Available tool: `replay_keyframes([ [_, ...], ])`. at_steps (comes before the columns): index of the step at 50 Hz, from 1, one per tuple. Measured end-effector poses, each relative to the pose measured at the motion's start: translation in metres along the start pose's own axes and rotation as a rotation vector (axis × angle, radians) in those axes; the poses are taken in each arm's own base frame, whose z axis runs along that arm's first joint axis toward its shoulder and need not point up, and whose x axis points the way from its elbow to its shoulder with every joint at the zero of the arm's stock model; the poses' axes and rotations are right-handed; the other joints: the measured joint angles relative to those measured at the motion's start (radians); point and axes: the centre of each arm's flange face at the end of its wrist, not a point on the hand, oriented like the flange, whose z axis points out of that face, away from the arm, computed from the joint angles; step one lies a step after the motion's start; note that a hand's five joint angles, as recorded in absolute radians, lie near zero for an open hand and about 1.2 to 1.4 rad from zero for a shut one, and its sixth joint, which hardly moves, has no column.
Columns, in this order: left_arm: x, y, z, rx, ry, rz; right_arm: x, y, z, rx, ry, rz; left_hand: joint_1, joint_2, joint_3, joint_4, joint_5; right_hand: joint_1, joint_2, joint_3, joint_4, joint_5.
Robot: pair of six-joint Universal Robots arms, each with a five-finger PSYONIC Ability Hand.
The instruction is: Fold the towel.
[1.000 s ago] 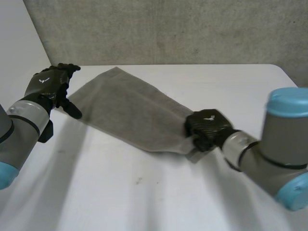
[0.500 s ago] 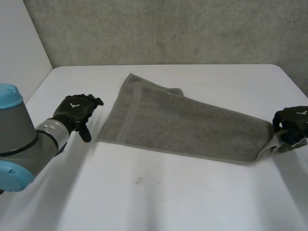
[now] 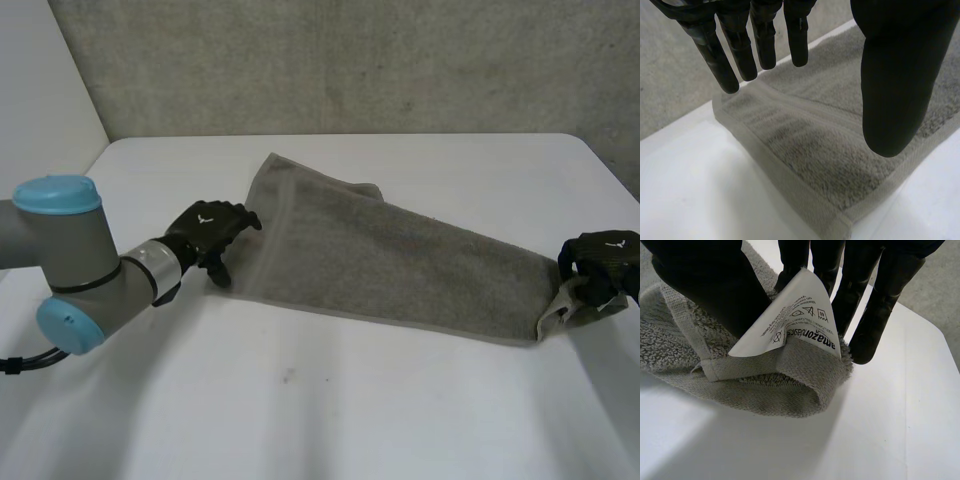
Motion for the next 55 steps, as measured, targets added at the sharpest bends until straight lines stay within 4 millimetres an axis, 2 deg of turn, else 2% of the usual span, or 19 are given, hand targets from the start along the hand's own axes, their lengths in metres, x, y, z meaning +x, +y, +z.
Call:
replay_keyframes([
  [13, -0.002, 0.017, 0.01, -0.068, -0.008, -0.021, -0.001, 0.005, 0.002, -0.001, -0.001, 0.0, 0.008, 0.008, 0.008, 0.009, 0.008, 0.0, 0.0, 0.0, 0.0, 0.0],
  [35, -0.007, 0.026, 0.018, -0.097, -0.045, 0.032, -0.002, 0.008, 0.005, -0.012, -0.008, 0.005, 0.015, 0.016, 0.017, 0.016, 0.017, 0.0, 0.0, 0.0, 0.0, 0.001],
  [44, -0.008, 0.03, 0.022, -0.102, -0.051, 0.038, -0.003, 0.009, 0.005, -0.013, -0.009, 0.005, 0.085, 0.082, 0.083, 0.084, 0.069, 0.0, 0.0, 0.0, 0.0, 0.001],
  [55, -0.01, 0.028, 0.028, -0.085, -0.054, 0.045, -0.002, 0.01, 0.006, -0.016, -0.01, 0.006, 0.279, 0.278, 0.279, 0.279, 0.157, 0.0, 0.0, 0.0, 0.0, 0.001],
])
